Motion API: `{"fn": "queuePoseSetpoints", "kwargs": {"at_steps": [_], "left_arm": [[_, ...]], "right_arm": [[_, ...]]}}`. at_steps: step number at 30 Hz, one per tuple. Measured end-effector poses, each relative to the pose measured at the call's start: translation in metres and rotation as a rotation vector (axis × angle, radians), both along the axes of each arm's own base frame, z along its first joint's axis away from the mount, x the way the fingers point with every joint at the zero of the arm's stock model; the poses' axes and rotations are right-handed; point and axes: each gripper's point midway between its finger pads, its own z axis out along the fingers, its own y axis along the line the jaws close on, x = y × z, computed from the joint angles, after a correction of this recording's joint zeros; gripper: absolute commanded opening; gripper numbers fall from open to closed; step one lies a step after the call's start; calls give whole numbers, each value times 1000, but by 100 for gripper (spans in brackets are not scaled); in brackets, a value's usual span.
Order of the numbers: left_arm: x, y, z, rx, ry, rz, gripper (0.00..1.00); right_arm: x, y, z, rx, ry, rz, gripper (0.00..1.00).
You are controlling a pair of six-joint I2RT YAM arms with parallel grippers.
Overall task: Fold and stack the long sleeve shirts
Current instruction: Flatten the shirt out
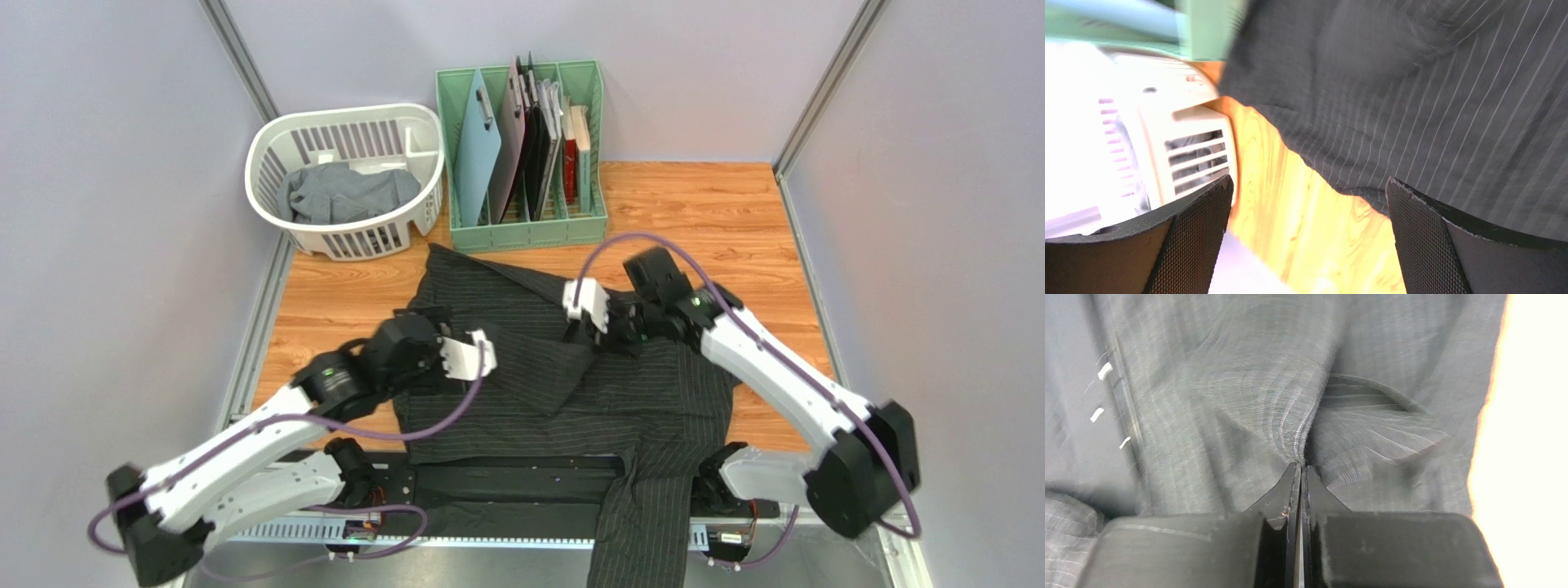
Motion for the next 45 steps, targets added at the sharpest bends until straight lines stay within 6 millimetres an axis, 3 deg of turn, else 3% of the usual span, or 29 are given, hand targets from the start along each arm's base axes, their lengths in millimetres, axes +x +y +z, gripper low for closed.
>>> {"fn": "queuePoseSetpoints", "kwargs": {"at_steps": [2,4,5,8,12,15,18,21,27,33,38,45], "left_arm": [[-5,8,25,-135,-12,36,99],[-14,12,49,-282,-28,61,99],[-18,13,57,-340,-30,76,99],[-22,15,66,-450,-1,156,99],[-18,18,59,-493,77,273,99],[-10,16,69,-540,140,348,99],[0,9,84,-611,200,400,98],[12,7,88,-681,287,466,97],[25,6,74,-770,494,584,95],[23,8,67,-832,612,638,95],[20,4,69,-855,641,625,95],[18,1,70,-866,658,613,95]], "right_arm": [[-29,-13,-13,-18,12,33,1],[-65,-31,-40,-70,66,78,11],[-80,-41,-54,-101,94,97,31],[-117,-70,-84,-199,158,155,74],[-130,-83,-80,-241,160,194,84],[-117,-66,-54,-192,157,157,86],[-90,-29,-21,-86,171,100,86],[-60,7,-7,6,191,33,84],[-9,54,-33,31,305,-96,76],[39,89,-68,19,379,-211,74],[49,94,-88,2,438,-283,73],[57,85,-99,-6,503,-377,73]]}}
